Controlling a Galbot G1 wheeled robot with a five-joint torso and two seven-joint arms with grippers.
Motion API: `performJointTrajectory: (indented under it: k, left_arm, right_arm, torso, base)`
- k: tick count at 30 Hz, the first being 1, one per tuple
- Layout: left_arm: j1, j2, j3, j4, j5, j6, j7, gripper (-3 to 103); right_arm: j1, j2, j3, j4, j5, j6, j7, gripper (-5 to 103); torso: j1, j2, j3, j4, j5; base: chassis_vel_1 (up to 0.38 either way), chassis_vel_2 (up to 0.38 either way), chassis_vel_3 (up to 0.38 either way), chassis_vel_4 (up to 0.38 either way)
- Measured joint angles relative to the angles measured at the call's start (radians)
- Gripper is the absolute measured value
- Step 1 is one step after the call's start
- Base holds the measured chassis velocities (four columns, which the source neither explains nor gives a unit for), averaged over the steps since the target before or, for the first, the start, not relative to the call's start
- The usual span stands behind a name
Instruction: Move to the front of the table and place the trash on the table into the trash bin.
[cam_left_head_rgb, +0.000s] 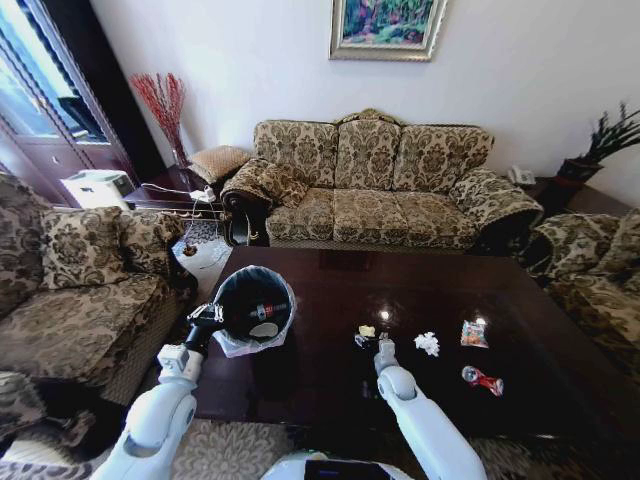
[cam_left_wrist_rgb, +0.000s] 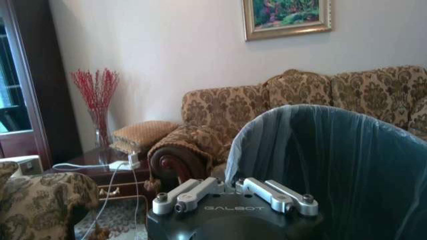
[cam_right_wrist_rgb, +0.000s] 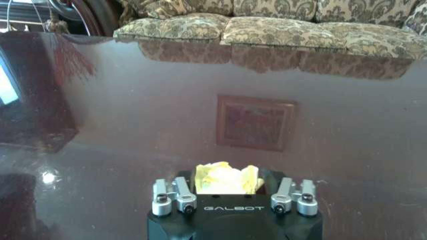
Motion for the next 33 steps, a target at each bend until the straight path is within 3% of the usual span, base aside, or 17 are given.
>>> performJointTrajectory:
  k: [8,10,16,24,29,30,33]
  left_arm:
    - [-0.002,0.001,0.003,0.000,0.001,-0.001,0.000,3]
    - [-0.002,0.001,0.004,0.000,0.002,-0.001,0.000,3]
    - [0.004,0.004,0.005,-0.006,0.004,-0.001,0.000,3]
    - [0.016,0.008,0.005,-0.024,0.003,-0.003,-0.002,3]
    - [0.024,0.015,0.009,-0.026,0.000,-0.008,-0.005,3]
    - [0.024,0.025,0.014,-0.026,-0.005,-0.008,-0.005,3]
    - [0.020,0.041,0.023,-0.026,-0.020,-0.003,-0.004,3]
  right_arm:
    - [-0.010,-0.003,0.012,-0.005,-0.006,0.011,-0.007,28]
    - [-0.012,-0.005,0.013,-0.003,-0.004,0.011,-0.006,28]
    - [-0.014,-0.018,0.019,0.000,-0.004,0.027,0.000,2]
    - [-0.042,-0.063,0.025,0.172,0.014,0.027,0.029,-2]
    - [-0.054,-0.151,-0.003,0.452,0.088,-0.023,0.069,-2]
    - [-0.044,-0.196,-0.015,0.577,0.131,-0.035,0.067,-2]
    - [-0.022,-0.254,-0.023,0.690,0.191,-0.036,0.035,-1]
  torso:
    - [0.000,0.000,0.000,0.0001,0.0000]
    - [0.000,0.000,0.000,0.0000,0.0001]
    - [0.000,0.000,0.000,-0.0001,0.0002]
    - [0.000,0.000,0.000,-0.0001,0.0003]
    - [0.000,0.000,0.000,0.0001,0.0001]
    - [0.000,0.000,0.000,0.0001,0.0000]
    - [0.000,0.000,0.000,0.0003,0.0000]
  base:
    - [0.000,0.000,0.000,0.000]
    - [0.000,0.000,0.000,0.000]
    - [0.000,0.000,0.000,0.000]
    - [0.000,0.000,0.000,0.000]
    - [0.000,0.000,0.000,0.000]
    - [0.000,0.000,0.000,0.000]
    - [0.000,0.000,0.000,0.000]
